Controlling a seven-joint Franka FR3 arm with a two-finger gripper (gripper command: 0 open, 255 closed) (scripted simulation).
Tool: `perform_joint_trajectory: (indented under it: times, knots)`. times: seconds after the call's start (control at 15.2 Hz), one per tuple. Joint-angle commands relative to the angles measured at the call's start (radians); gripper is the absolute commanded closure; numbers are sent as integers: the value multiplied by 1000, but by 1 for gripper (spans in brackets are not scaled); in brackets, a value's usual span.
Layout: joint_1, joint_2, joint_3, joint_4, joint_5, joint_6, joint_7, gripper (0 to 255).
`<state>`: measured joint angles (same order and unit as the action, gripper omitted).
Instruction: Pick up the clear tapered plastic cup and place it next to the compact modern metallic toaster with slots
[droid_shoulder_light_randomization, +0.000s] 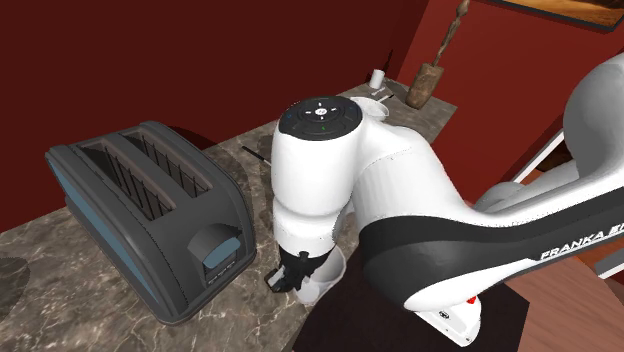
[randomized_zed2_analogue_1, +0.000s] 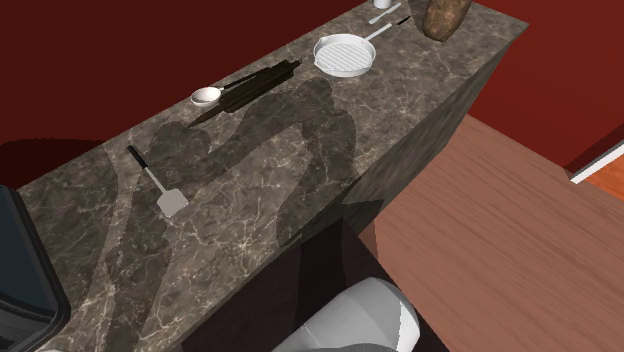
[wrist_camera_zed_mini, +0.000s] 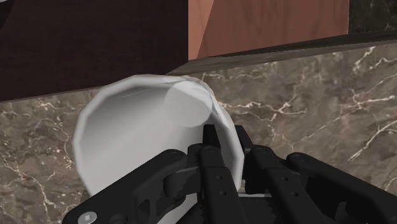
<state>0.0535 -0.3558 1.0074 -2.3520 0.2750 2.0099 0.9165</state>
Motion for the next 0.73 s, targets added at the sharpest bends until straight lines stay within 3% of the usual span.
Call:
perform_joint_trajectory:
  times: [0.0,0.59,0.66]
  knots:
    - [-7,16,17,-18,-5,33,9,255]
    - [-16,32,32,-30,-13,58,17,255]
    - [-16,32,32,-30,-13,58,17,0]
